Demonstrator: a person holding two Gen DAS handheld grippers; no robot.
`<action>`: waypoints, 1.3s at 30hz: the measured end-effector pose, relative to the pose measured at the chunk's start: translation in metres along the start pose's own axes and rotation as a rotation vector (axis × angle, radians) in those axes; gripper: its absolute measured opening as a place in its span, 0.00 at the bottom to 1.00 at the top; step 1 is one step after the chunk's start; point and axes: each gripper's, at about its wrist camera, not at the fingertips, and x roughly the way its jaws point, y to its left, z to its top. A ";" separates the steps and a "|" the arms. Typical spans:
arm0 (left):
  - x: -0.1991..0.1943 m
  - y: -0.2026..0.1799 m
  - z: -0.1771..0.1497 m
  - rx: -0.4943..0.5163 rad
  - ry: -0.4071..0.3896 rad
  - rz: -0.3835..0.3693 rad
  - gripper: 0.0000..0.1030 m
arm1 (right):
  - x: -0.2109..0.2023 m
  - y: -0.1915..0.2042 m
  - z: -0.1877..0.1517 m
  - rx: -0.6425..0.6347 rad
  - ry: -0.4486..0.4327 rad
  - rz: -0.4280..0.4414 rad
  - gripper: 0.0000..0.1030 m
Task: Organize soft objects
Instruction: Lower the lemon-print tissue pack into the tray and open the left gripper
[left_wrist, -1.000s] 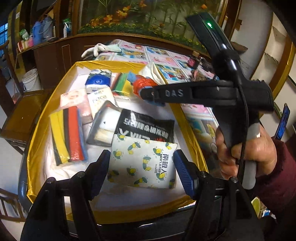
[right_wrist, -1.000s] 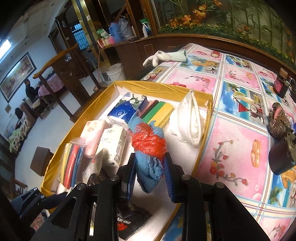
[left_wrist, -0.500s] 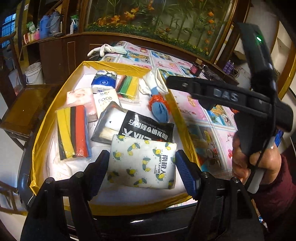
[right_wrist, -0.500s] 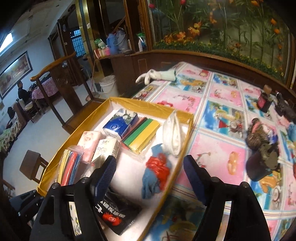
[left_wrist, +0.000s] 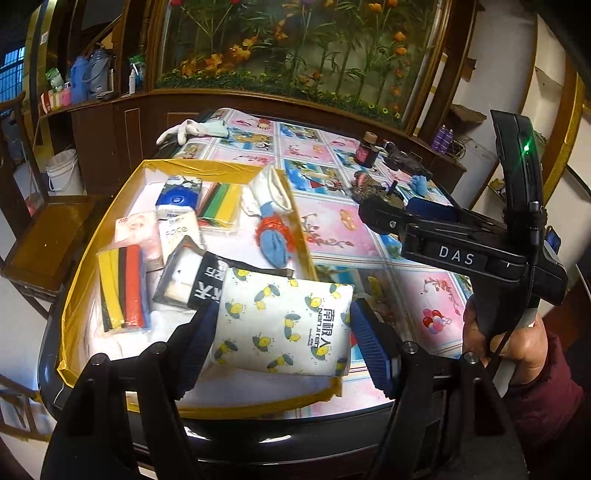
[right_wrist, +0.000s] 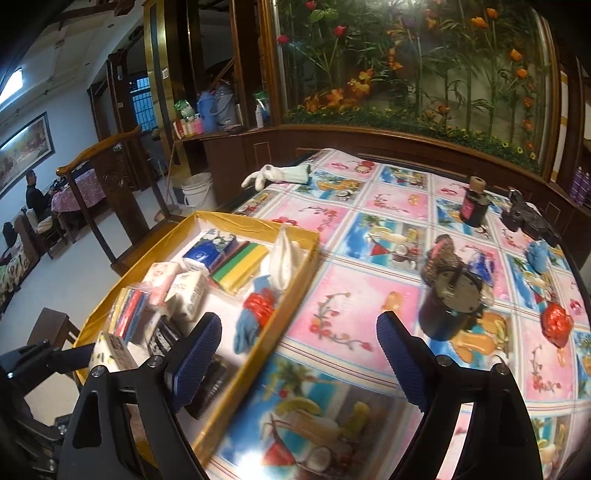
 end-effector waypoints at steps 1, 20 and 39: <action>0.000 -0.004 0.000 0.005 0.001 0.000 0.70 | -0.003 -0.005 -0.003 0.010 0.000 -0.005 0.84; 0.016 -0.081 0.005 0.143 0.040 -0.002 0.70 | -0.035 -0.079 -0.031 0.101 0.021 -0.045 0.85; 0.066 -0.160 0.004 0.255 0.137 -0.079 0.70 | -0.035 -0.147 -0.045 0.222 0.076 -0.141 0.85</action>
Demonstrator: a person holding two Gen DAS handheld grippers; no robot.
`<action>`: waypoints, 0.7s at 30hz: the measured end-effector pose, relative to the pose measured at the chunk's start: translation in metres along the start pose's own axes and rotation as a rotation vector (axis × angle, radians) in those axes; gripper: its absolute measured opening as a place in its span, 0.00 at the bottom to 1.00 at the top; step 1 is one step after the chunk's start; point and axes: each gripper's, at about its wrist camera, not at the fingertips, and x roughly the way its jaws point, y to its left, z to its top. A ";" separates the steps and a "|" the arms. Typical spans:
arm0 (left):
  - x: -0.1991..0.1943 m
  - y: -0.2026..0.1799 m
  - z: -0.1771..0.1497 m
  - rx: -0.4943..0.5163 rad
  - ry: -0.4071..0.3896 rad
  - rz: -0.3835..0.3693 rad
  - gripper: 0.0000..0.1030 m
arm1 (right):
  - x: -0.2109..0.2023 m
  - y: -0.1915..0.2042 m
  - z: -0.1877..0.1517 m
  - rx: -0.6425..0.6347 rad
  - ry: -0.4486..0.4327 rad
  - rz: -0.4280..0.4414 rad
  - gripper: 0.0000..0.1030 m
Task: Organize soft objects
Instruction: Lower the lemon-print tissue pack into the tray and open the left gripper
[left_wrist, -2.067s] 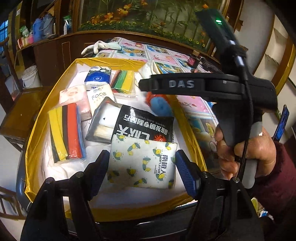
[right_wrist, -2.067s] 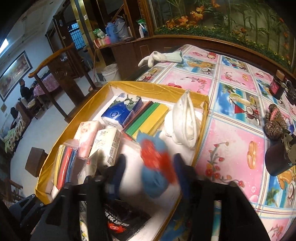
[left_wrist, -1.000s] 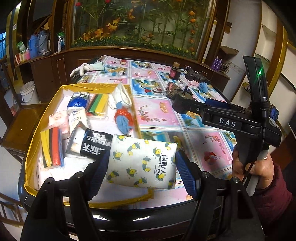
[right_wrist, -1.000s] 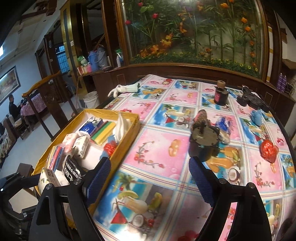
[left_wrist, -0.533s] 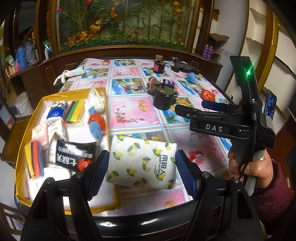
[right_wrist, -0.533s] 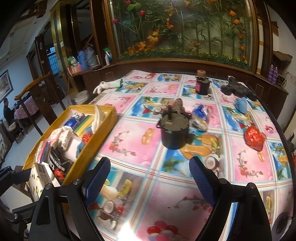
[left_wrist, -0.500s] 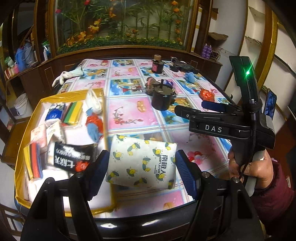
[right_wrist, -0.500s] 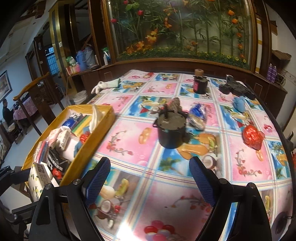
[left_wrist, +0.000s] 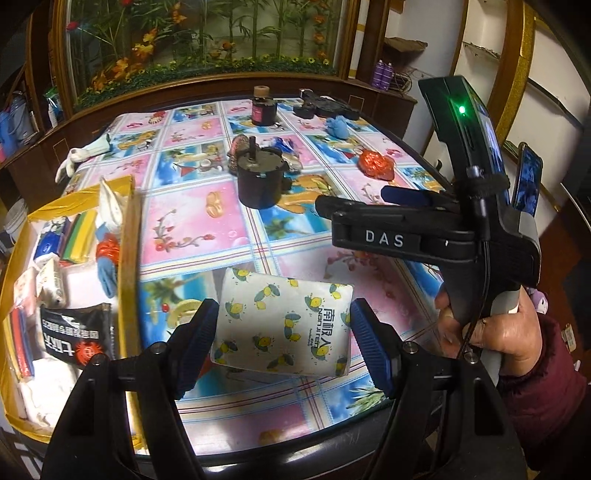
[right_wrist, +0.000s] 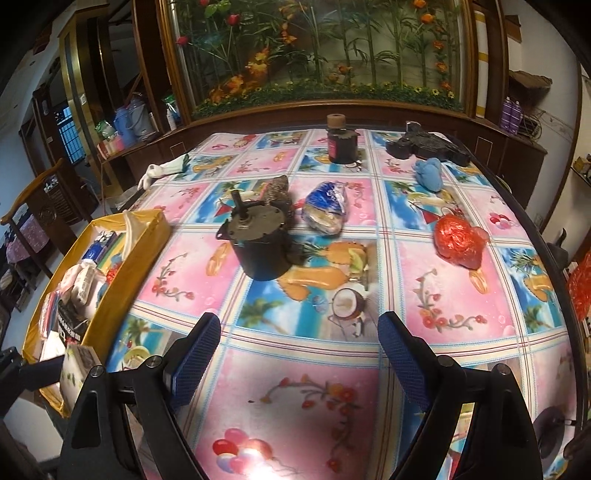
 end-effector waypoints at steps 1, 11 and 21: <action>0.002 -0.001 0.000 -0.002 0.006 -0.003 0.70 | 0.001 -0.002 0.000 0.002 0.002 -0.003 0.85; 0.024 0.006 0.005 -0.061 0.044 -0.022 0.70 | 0.016 -0.018 0.000 0.029 0.023 -0.018 0.85; 0.047 0.013 0.007 -0.092 0.032 -0.027 0.70 | 0.023 -0.029 0.000 0.037 0.023 -0.033 0.85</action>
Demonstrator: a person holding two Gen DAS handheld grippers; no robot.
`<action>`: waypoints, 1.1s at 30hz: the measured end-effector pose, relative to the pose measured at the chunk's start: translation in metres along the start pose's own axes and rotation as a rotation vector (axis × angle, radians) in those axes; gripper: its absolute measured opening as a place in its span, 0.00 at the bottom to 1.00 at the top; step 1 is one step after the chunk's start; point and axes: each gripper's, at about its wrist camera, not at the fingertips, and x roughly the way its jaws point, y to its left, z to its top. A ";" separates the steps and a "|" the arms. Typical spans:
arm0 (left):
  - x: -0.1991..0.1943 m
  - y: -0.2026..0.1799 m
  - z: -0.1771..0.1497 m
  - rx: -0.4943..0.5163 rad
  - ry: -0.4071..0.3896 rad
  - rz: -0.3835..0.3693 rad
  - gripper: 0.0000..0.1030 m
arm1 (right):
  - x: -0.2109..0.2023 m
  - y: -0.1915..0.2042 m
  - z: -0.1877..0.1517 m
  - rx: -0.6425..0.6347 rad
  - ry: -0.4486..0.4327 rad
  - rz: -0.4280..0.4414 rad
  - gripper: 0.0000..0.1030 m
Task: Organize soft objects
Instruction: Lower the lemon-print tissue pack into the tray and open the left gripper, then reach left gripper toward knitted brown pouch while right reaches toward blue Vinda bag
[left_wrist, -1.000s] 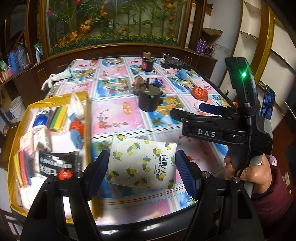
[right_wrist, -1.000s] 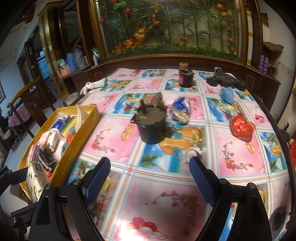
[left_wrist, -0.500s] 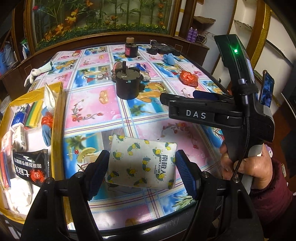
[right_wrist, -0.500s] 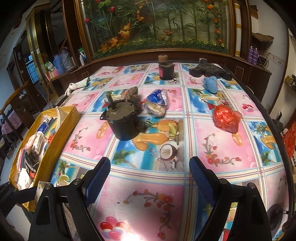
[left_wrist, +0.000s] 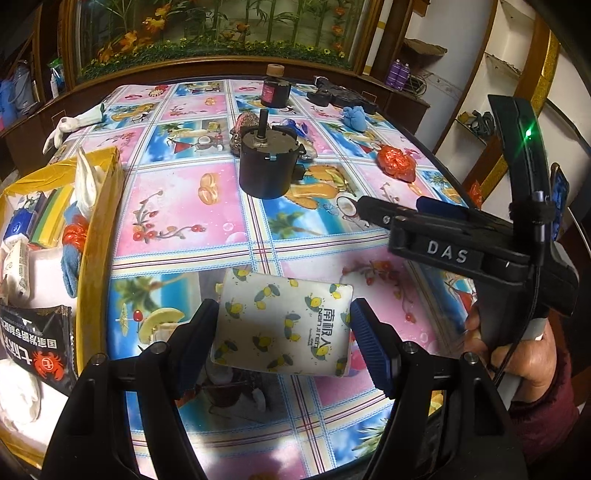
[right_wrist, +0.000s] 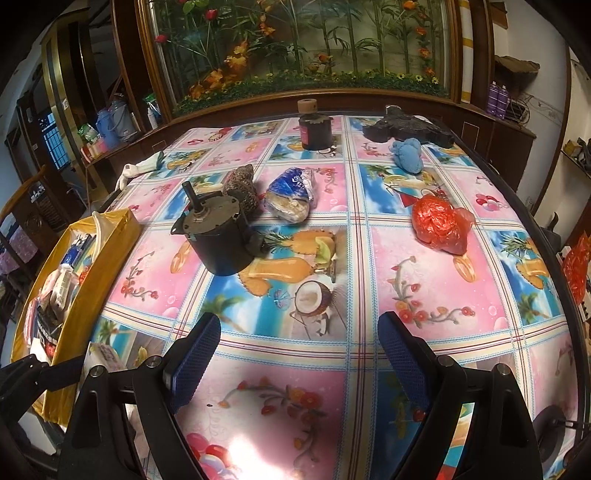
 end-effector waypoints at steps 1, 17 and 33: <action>0.001 0.001 -0.001 -0.001 -0.001 -0.003 0.70 | 0.001 -0.003 0.000 0.002 0.000 -0.003 0.85; -0.130 0.148 -0.014 -0.227 -0.237 0.181 0.70 | 0.002 0.011 0.002 0.006 0.009 0.056 0.85; -0.125 0.162 -0.039 -0.295 -0.238 -0.023 1.00 | -0.024 0.089 -0.005 -0.131 -0.024 0.134 0.86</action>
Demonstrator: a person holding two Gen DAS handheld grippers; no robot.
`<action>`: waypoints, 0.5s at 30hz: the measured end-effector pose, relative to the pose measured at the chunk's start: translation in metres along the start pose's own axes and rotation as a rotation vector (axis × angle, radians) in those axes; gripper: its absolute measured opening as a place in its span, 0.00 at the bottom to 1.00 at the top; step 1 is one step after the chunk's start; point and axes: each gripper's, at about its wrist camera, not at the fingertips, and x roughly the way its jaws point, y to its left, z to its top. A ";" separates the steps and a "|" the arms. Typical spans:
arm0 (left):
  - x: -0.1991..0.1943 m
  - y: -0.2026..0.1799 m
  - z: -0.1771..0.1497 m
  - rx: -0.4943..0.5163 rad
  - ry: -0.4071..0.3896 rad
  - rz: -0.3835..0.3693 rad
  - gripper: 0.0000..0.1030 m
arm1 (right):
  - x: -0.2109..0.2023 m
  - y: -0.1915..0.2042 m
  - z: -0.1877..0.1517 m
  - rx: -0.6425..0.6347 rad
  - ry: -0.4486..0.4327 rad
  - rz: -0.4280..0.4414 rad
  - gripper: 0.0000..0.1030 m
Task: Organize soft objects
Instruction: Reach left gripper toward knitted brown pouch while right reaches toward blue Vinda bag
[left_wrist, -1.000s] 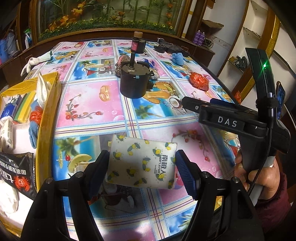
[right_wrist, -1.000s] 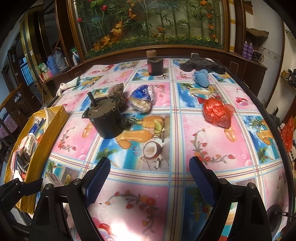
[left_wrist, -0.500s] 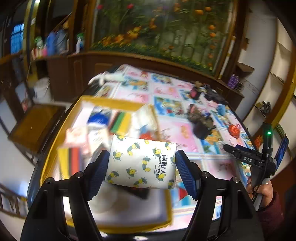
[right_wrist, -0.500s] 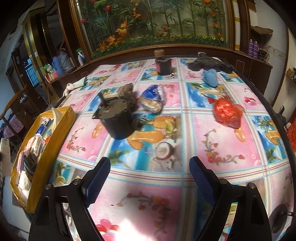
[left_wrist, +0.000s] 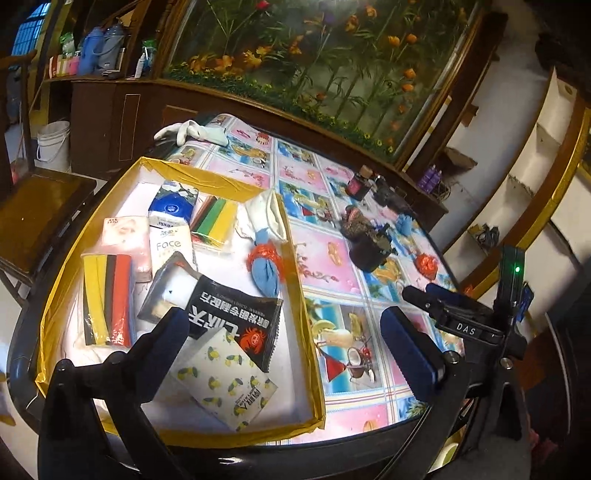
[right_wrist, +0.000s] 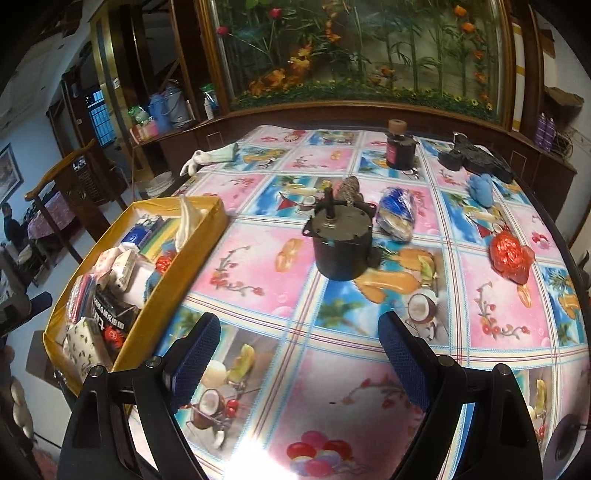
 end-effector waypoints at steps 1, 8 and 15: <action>0.002 -0.006 -0.001 0.018 0.011 0.017 1.00 | 0.001 0.001 -0.001 0.000 0.001 0.001 0.86; 0.039 -0.066 -0.019 0.109 0.157 -0.176 1.00 | 0.014 -0.012 -0.011 0.046 0.046 -0.019 0.86; 0.079 -0.151 -0.052 0.399 0.265 -0.055 1.00 | 0.004 -0.040 -0.013 0.083 0.028 -0.078 0.86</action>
